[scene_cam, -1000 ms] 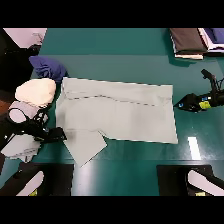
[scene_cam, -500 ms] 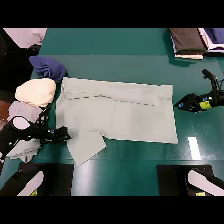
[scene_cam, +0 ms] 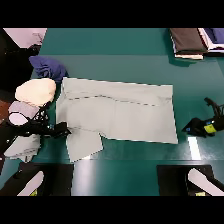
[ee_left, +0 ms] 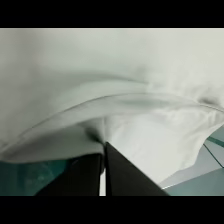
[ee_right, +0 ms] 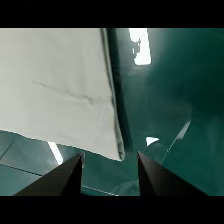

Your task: Fold the shirts.

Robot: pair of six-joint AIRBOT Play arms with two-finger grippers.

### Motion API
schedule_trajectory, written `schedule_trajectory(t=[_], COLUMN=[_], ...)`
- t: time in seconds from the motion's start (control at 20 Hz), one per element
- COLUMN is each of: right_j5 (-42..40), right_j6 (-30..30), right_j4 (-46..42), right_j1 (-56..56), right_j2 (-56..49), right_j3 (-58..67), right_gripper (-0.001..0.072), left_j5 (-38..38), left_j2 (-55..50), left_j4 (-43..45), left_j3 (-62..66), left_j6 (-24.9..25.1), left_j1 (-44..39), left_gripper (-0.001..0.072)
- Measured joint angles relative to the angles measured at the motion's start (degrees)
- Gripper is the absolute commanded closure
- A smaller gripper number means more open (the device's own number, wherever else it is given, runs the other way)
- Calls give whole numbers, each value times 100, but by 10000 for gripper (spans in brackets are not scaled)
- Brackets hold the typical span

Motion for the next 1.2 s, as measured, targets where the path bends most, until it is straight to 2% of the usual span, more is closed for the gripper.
schedule_trajectory(t=[0.5, 0.6, 0.7, 0.75, 0.85, 1.05, 1.2], right_j5=[-409, -509, -592, -612, -702, -645, -164], right_j6=[0, 0, 0, -2, -11, 66, 299], right_j4=[179, 328, 391, 420, 407, 127, -415], right_j1=[-199, -199, -188, -140, 39, 474, 614], right_j2=[50, 55, 57, 57, 55, 52, 238], right_j3=[-1003, -1099, -1154, -1165, -1198, -1058, -664], right_gripper=[326, 398, 409, 480, 681, 697, 697], left_j5=[-57, -61, -83, -94, -111, -306, -680], left_j2=[0, 0, 0, 0, 0, 2, 50], left_j4=[-57, -63, -63, -63, -63, -37, 15], left_j3=[74, 74, 74, 74, 74, 120, 238], left_j6=[232, 245, 256, 258, 262, 328, 378], left_j1=[0, 0, 0, 0, 0, 0, -92], left_gripper=[680, 680, 680, 680, 681, 683, 683])
